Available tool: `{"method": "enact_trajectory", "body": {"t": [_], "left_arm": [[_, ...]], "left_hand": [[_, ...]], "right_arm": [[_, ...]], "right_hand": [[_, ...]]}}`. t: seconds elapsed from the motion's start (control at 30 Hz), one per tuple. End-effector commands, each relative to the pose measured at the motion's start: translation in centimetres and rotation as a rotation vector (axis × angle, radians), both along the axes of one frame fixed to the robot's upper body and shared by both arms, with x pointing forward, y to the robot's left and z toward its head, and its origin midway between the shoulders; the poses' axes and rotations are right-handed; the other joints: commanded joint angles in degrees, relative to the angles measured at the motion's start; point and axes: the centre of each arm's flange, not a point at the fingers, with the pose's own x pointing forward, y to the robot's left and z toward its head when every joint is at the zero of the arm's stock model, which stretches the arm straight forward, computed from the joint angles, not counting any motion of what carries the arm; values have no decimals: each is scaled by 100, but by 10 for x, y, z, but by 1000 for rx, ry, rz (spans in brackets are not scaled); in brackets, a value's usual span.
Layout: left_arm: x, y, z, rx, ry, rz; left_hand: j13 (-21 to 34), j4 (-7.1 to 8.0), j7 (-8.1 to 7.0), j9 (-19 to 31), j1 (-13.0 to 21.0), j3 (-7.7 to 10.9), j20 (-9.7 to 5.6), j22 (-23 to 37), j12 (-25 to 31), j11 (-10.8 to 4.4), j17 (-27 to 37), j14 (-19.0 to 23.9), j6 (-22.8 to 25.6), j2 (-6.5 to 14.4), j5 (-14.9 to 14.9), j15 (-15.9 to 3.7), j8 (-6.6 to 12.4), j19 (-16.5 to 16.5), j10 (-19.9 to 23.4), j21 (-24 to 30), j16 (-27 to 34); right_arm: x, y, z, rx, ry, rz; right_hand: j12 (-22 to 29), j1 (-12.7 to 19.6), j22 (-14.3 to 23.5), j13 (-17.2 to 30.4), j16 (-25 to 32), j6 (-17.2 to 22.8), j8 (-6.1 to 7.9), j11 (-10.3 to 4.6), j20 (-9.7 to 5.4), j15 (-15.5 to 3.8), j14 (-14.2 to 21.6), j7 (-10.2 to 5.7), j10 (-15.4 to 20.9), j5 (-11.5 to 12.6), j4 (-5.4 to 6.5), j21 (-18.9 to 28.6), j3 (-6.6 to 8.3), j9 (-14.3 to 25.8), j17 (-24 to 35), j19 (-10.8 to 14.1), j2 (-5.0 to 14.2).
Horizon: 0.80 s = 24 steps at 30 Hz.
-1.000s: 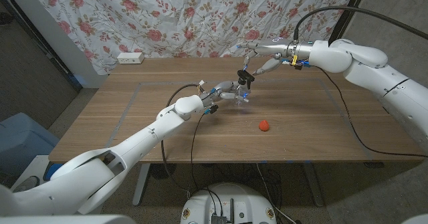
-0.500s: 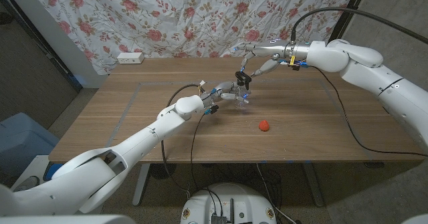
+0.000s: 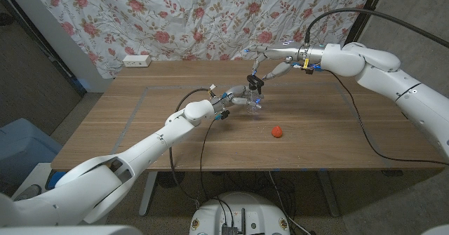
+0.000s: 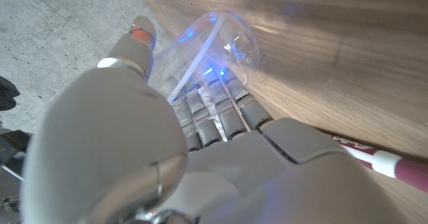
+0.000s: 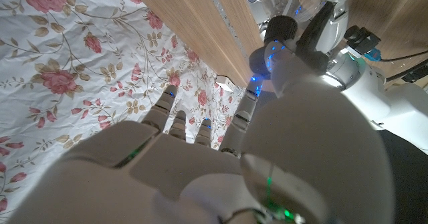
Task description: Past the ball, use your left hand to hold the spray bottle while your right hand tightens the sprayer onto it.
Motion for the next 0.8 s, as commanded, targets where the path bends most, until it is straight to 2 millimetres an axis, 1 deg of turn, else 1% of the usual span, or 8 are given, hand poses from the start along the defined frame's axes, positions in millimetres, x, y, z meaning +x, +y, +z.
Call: {"method": "enact_trajectory", "body": {"t": [0.03,0.23,0.5,0.8], "left_arm": [[1,-3,1,34,-4,-40],[2,-4,2,46,-3,-49],[4,-4,1,64,7,-59],[8,-5,6,97,9,-79]], "left_hand": [[8,29,-22,6,-287,83,-30,10,3,-55,15,59,92,738,37,-784,49,20,108,4,48],[9,38,-29,5,-277,77,-30,10,11,-47,19,73,116,736,37,-800,62,21,148,3,58],[10,56,-22,4,-289,73,-35,10,2,-40,6,90,152,732,35,-797,81,20,152,1,53],[7,67,-23,3,-299,69,-33,10,-5,-18,0,105,158,729,35,-802,88,24,160,2,52]], "right_arm": [[-4,-4,8,23,-23,-13],[-6,-7,10,40,-28,-21],[-10,-11,15,59,-43,-31],[-15,-11,20,40,-37,-37]], "right_hand": [[32,-5,-4,1,44,57,33,13,-1,30,42,0,37,17,4,26,23,1,29,60,50],[29,-10,-4,0,59,39,17,46,-6,19,65,1,37,9,14,34,13,-9,35,89,48],[27,-19,-4,-1,76,-5,-14,55,-3,6,89,2,39,-2,25,38,0,-26,42,115,45],[20,-29,-4,-1,81,-67,-55,76,15,14,83,3,26,-14,35,33,-14,-47,50,117,46]]}}
